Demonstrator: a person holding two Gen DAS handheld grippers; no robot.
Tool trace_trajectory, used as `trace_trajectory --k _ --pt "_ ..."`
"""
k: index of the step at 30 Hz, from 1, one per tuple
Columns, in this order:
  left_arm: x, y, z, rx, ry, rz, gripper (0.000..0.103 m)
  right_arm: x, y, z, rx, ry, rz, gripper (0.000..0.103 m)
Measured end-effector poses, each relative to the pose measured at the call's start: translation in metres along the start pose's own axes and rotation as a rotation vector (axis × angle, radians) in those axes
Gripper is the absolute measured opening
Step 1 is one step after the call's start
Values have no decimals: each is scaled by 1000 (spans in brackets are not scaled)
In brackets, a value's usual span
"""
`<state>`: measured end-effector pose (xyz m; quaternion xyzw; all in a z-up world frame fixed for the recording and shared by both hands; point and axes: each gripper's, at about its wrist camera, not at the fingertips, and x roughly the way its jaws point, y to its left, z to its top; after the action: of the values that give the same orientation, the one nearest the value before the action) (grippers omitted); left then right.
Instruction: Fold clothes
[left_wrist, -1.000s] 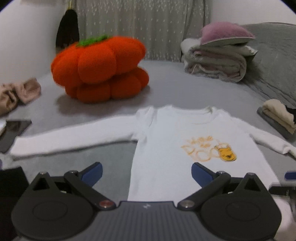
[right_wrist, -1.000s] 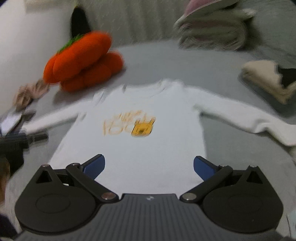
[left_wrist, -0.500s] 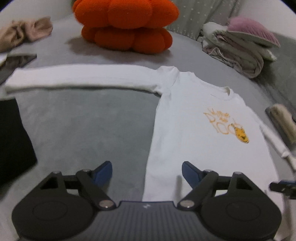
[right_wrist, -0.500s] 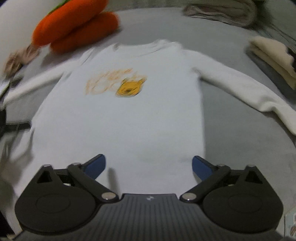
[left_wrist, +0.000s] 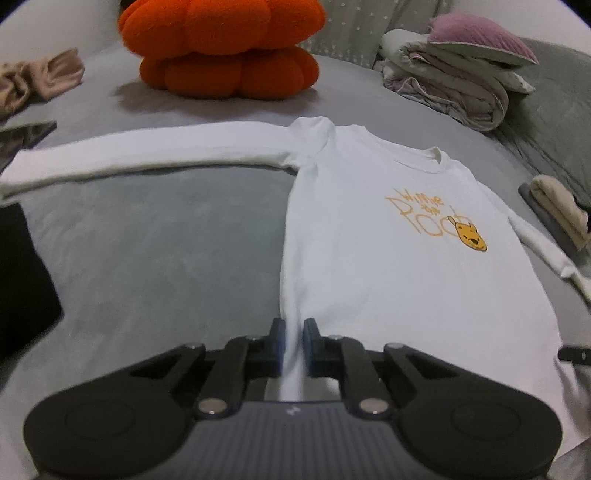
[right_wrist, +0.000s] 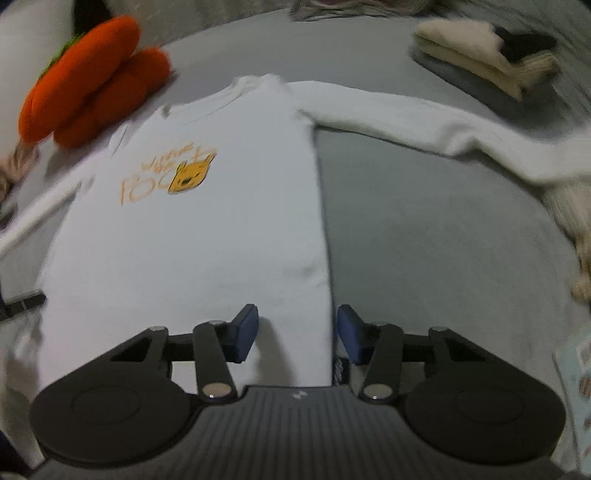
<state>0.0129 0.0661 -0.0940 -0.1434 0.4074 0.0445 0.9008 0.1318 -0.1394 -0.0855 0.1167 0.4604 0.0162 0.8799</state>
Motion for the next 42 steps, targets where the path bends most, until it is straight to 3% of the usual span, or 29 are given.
trace_trajectory --k 3,11,15,26,27,29,30,42 --pt "-4 9 -2 -47 20 -21 12 -16 -4 -14 48 -19 7 54" --pt "-28 22 -22 -102 59 -87 26 -56 -13 -75 226 -102 48 54" --pt "-39 27 -31 -120 56 -109 31 -58 -9 -84 239 -98 47 54" --pt "-50 22 -58 -109 29 -81 30 -59 -8 -101 274 -125 78 50" --pt "-49 19 -58 -98 23 -72 26 -58 -6 -101 265 -125 77 42" --pt "-50 14 -60 -69 13 -57 4 -54 -7 -100 265 -125 65 16" --pt "-51 14 -59 -75 12 -53 4 -52 -7 -100 268 -125 64 9" --pt "-80 25 -51 -131 -51 -123 3 -90 -11 -98 290 -241 91 4"
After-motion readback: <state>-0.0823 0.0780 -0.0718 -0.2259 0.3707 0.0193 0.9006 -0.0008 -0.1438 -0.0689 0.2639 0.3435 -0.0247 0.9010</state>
